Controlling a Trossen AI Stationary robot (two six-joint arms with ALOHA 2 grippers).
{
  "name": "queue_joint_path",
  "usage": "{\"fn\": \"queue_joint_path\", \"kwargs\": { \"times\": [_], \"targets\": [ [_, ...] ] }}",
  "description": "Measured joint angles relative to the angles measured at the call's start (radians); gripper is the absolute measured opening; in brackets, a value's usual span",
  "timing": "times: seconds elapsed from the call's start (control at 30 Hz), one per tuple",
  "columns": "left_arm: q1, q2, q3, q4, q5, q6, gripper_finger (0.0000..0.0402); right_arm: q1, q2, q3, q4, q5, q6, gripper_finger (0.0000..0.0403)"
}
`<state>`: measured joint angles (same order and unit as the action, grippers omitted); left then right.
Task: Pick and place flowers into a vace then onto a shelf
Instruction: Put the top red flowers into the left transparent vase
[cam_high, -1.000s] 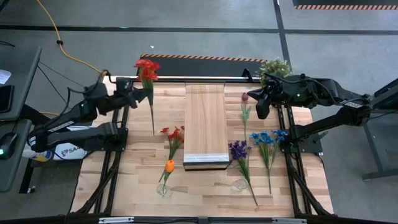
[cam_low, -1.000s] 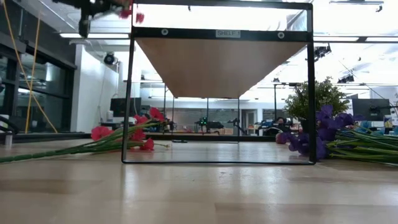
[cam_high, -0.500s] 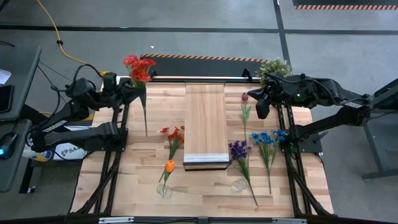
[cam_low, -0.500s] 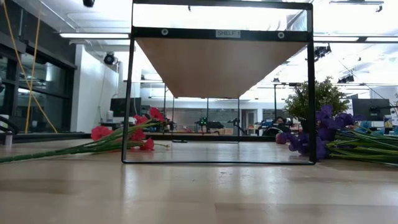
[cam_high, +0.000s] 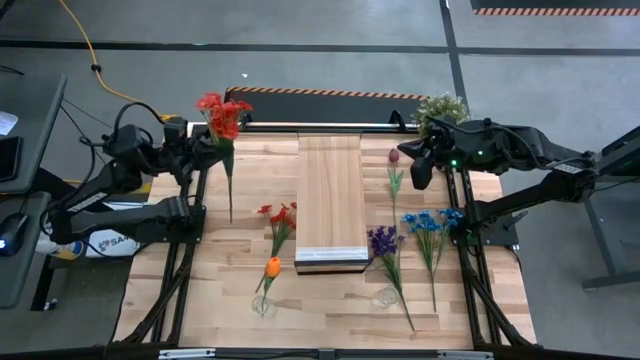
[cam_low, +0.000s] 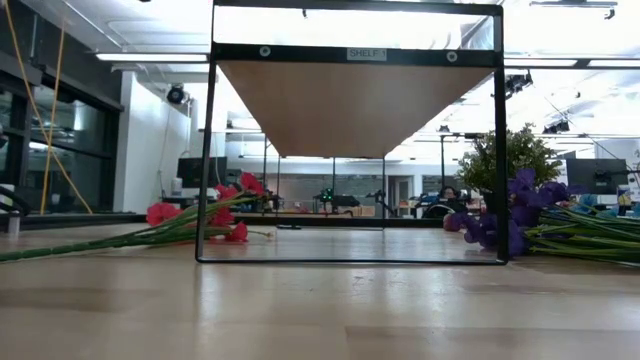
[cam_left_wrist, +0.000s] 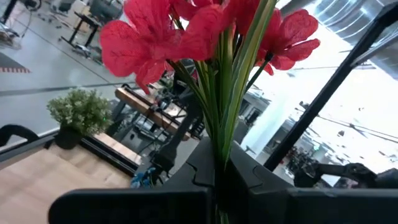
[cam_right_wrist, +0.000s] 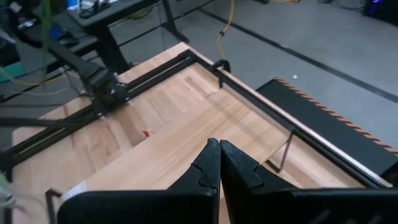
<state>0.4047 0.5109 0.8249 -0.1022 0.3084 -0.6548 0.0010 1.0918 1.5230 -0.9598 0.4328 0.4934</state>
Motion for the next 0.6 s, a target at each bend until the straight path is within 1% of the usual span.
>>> {"fn": "queue_joint_path", "kwargs": {
  "times": [0.07,0.13,0.3,0.4,0.6],
  "targets": [
    [-0.012,0.017,0.0,0.007,0.018,0.0,0.0041,0.0,0.003,0.0,0.0,0.02,0.002,0.0],
    [-0.046,0.046,0.0,0.039,0.028,0.0,0.0041,0.0,0.012,0.0,0.001,0.039,0.002,0.0],
    [-0.179,0.123,0.0,0.183,0.025,0.053,0.0041,0.0,0.034,0.0,0.004,0.047,0.003,0.0],
    [-0.265,0.147,0.0,0.244,-0.01,0.09,0.0041,0.0,0.043,0.0,0.003,0.047,0.003,0.0],
    [-0.428,0.135,0.0,0.279,-0.121,0.146,0.0041,0.0,0.051,0.0,0.0,0.029,0.004,0.0]
  ]
}}
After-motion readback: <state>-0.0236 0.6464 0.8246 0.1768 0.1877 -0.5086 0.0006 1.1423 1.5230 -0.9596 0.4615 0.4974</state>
